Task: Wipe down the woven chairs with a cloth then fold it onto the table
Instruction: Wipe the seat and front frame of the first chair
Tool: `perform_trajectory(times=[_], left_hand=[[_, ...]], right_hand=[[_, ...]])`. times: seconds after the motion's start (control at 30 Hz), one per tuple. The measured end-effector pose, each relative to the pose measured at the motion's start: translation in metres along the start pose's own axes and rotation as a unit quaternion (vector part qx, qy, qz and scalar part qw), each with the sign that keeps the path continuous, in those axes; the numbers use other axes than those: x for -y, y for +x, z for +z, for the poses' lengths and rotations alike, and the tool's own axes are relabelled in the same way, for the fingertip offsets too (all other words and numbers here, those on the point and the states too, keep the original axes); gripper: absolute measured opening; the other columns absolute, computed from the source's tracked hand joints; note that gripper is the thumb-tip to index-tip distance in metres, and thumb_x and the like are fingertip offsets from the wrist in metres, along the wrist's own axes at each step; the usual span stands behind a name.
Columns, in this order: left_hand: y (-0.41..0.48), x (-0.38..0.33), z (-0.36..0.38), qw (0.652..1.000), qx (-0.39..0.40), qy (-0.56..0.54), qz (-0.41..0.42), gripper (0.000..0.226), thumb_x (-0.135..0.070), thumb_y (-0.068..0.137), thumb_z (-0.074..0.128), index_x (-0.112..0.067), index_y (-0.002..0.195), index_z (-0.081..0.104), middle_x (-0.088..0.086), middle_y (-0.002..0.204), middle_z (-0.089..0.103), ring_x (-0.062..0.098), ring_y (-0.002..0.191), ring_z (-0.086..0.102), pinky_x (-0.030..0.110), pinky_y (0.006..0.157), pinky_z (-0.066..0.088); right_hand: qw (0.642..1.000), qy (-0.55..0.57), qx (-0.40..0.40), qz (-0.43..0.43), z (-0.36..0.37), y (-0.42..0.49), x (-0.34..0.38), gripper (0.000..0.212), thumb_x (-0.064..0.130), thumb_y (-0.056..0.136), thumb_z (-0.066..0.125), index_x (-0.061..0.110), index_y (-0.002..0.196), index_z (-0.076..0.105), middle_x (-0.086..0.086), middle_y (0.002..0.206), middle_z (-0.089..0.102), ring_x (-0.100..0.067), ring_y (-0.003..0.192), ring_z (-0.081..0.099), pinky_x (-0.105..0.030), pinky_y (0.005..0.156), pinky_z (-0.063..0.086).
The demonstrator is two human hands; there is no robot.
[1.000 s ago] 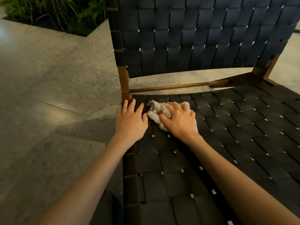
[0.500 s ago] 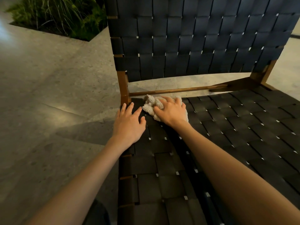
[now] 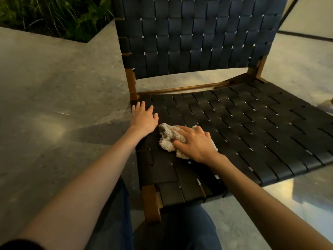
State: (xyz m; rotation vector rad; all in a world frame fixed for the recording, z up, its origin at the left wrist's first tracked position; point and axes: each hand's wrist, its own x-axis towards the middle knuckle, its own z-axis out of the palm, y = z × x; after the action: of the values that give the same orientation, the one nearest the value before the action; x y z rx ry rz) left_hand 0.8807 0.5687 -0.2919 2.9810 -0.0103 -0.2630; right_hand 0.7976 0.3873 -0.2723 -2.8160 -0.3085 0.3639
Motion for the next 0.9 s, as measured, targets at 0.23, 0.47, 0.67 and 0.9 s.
perform_trajectory(times=[0.23, 0.47, 0.67, 0.9], left_hand=[[-0.030, -0.012, 0.004, 0.999, -0.003, 0.017, 0.051, 0.049, -0.037, 0.102, 0.029, -0.019, 0.147, 0.029, 0.012, 0.156, 0.020, 0.030, 0.144, 0.012, 0.046, 0.117, 0.004], [-0.035, -0.024, 0.001, 0.998, 0.038, 0.034, 0.033, 0.051, -0.043, 0.101, 0.026, -0.025, 0.149, 0.024, 0.013, 0.158, 0.011, 0.034, 0.145, 0.003, 0.054, 0.114, -0.003], [-0.028, -0.036, 0.006, 0.996, 0.053, 0.060, 0.046, 0.053, -0.049, 0.100, 0.020, -0.031, 0.150, 0.016, 0.010, 0.159, 0.005, 0.034, 0.145, -0.002, 0.053, 0.114, -0.006], [-0.008, -0.051, 0.015, 0.995, 0.057, 0.056, 0.051, 0.052, -0.042, 0.101, 0.021, -0.031, 0.151, 0.008, 0.003, 0.160, -0.001, 0.033, 0.145, -0.006, 0.060, 0.110, -0.007]], right_hand=[[0.998, -0.047, -0.038, 0.003, -0.009, -0.095, 0.004, 0.055, 0.060, 0.088, 0.029, 0.048, 0.142, 0.028, 0.018, 0.149, 0.032, -0.017, 0.123, 0.031, -0.036, 0.092, 0.028], [0.982, -0.083, -0.088, 0.142, -0.007, -0.115, -0.010, 0.053, 0.060, 0.090, 0.029, 0.045, 0.141, 0.033, 0.012, 0.152, 0.030, -0.022, 0.135, 0.021, -0.050, 0.107, 0.018], [0.992, -0.053, -0.029, 0.114, -0.007, -0.076, -0.026, 0.055, 0.062, 0.091, 0.024, 0.051, 0.145, 0.016, 0.009, 0.158, 0.017, -0.029, 0.145, 0.007, -0.061, 0.113, 0.003], [0.992, -0.045, -0.035, 0.116, 0.009, 0.008, -0.044, 0.056, 0.059, 0.092, 0.024, 0.048, 0.146, 0.013, 0.006, 0.159, 0.011, -0.030, 0.146, 0.000, -0.061, 0.112, -0.004]])
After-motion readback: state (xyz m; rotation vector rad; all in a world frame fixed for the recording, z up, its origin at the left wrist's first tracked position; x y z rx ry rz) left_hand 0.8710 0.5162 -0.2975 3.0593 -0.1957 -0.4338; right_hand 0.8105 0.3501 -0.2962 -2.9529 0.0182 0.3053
